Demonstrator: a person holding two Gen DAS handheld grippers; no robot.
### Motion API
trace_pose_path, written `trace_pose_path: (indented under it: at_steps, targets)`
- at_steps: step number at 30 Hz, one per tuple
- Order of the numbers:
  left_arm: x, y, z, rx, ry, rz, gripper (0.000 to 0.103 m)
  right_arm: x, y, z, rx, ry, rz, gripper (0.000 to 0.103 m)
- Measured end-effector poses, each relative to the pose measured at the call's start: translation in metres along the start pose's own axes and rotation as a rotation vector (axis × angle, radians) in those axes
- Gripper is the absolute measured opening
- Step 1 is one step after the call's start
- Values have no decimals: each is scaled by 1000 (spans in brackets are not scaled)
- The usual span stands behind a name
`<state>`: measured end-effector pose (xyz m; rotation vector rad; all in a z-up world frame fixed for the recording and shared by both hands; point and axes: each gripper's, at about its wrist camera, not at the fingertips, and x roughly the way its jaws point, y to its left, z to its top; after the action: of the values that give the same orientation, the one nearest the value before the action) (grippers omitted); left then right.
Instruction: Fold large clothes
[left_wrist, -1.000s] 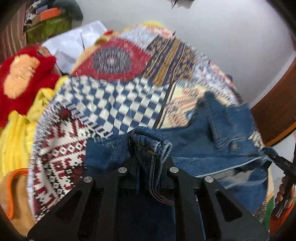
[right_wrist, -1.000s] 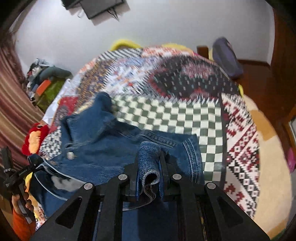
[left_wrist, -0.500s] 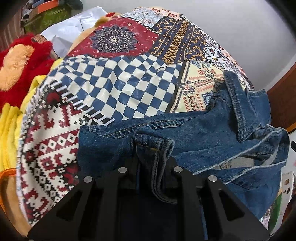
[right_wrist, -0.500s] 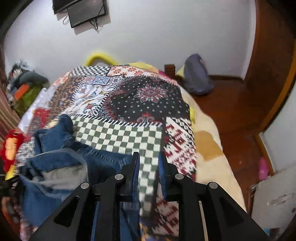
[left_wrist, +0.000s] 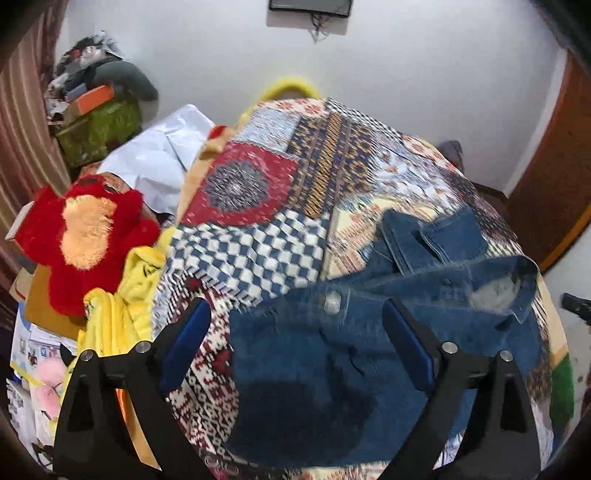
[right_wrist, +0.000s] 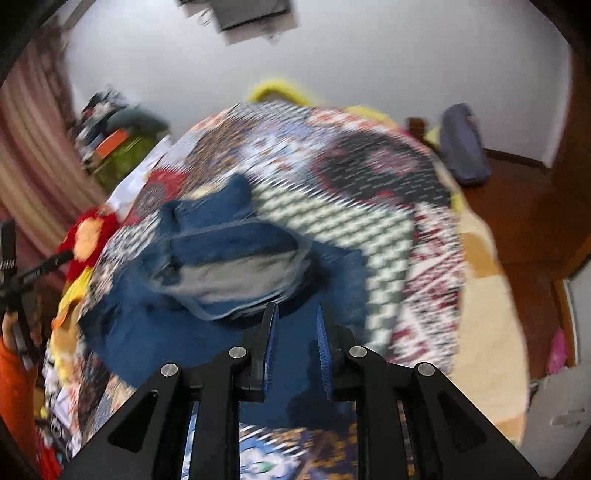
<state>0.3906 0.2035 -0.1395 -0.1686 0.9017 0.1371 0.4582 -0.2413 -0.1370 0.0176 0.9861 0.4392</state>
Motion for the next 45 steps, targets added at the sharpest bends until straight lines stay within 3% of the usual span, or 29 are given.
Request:
trace_pose_path:
  at_steps: [3,7,12,18,22,26,30,34,37,40,45]
  targets:
    - [8,-7,-15,44,66,-21,98,22,26,-10,-61,57,31,16]
    - [46,-24,-42,142,166,12,98,58,54,-23,-145,154,44,16]
    - [94,-34,-56,165,244,35,98,103,69,-26,-187,236,22,16]
    - [116,-16,-34,91,181,51,101,121,56,20,-86,143,22,16]
    - [109,12,-13,28,54,274,101,128,42,54,-22,57,1,16]
    - [123,43,-15,-29,120,292,101,143,36,76,14,11,-38,16]
    - [125,53,-28,22,145,335,101,140,44,77,-21,-19,-97,16]
    - [102,55,-31,36,128,288,101,113,56,72,-77,-84,-138,16]
    - [78,51,-22,-5,90,197,101,84,66,65,-122,-111,-115,16]
    - [56,41,-15,-53,62,82,101,72,80,55,-160,-62,-43,16]
    - [40,10,-13,-58,45,-37,101,75,125,18,-273,38,34,16]
